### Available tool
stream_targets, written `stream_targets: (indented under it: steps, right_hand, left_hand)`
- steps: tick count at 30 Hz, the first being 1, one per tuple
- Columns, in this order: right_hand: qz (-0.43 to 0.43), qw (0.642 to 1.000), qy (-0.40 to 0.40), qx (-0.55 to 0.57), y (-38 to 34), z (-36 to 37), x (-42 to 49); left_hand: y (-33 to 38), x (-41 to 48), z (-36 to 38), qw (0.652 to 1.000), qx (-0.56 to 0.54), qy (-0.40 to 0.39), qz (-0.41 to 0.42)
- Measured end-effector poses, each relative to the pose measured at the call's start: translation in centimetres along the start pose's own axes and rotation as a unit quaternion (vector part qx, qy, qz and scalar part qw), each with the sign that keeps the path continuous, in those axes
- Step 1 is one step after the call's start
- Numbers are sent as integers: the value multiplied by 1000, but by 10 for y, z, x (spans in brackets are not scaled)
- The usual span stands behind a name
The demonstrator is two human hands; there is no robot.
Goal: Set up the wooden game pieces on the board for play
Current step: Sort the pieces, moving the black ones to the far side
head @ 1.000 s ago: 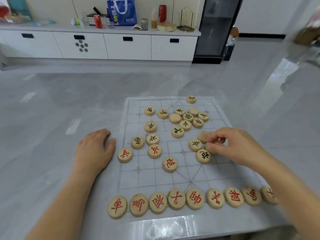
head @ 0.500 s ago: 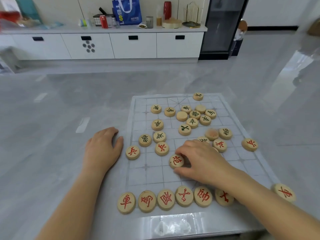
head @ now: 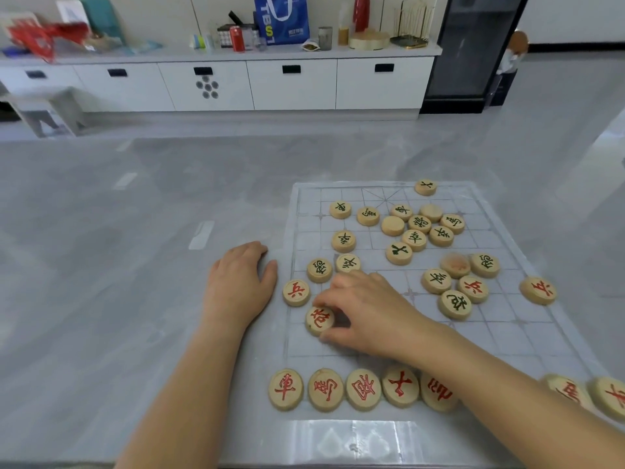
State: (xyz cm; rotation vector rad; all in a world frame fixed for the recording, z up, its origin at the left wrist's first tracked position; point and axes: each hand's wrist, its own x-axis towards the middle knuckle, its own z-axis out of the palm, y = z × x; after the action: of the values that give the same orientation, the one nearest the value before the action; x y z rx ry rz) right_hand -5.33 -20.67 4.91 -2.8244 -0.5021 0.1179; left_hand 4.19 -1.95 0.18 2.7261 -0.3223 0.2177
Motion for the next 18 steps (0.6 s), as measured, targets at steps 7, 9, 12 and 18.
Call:
stream_targets:
  steps: [7, 9, 12, 18]
  right_hand:
    - [14, 1000, 5, -1, 4, 1, -2]
    - [18, 1000, 4, 9, 6, -2, -6]
    - [36, 998, 19, 43, 18, -15, -20]
    - [171, 984, 50, 32, 85, -54, -70]
  left_hand:
    - [0, 1, 0, 1000, -3, 1, 1]
    - [-1, 1, 2, 1000, -5, 1, 4]
    - [-3, 2, 3, 1000, 1, -3, 7]
    - [-4, 3, 3, 1000, 10, -2, 10]
